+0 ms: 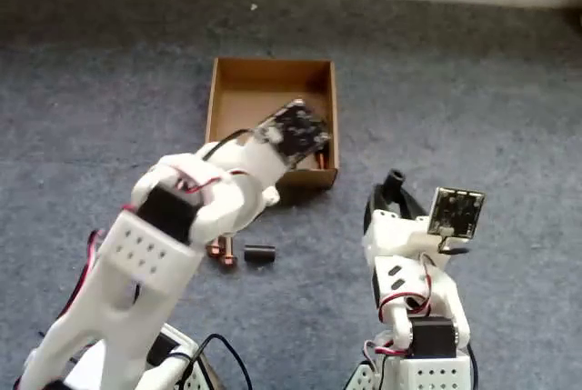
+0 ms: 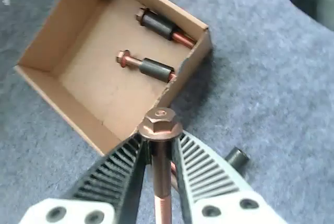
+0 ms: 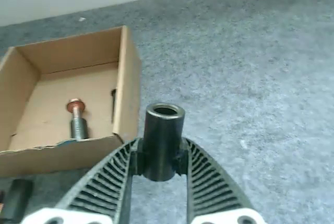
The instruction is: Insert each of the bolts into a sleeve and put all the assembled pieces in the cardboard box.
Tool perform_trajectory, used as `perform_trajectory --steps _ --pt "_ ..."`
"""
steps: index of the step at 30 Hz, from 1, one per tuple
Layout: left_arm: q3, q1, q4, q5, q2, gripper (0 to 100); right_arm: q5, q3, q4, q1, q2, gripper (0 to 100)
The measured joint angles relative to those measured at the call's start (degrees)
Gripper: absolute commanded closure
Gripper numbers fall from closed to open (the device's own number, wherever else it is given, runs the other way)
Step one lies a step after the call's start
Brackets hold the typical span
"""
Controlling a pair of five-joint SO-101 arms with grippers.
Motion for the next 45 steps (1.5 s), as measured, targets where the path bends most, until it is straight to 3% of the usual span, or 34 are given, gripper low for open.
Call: perform_trajectory --steps 6,12,16,24,30,40,45 --pt "9.8 -0.6 -5.6 7.2 -17.8 99 1.1 -2.5 0.0 -11.6 -0.1 99.3" --pt "13.2 -1.2 -10.2 15.3 -33.1 99 12.2 -2.6 -3.3 -23.8 -0.1 99.3" --pt "15.6 -1.3 -15.4 20.3 -41.7 99 16.4 -2.6 -8.0 -29.1 -0.1 99.3" --pt "22.2 -1.4 -20.0 27.7 -52.8 99 17.1 -1.7 -10.3 -37.3 -0.1 99.3" --pt "25.5 -1.3 -20.2 32.2 -59.3 99 17.1 2.0 -15.9 -40.4 -0.2 99.3" --pt "33.7 -1.1 -24.4 32.6 -60.6 99 17.1 3.0 -19.2 -40.7 -0.2 99.3" --pt "34.3 2.4 -24.6 32.6 -60.6 99 17.1 3.0 -19.2 -40.9 -0.2 99.3"
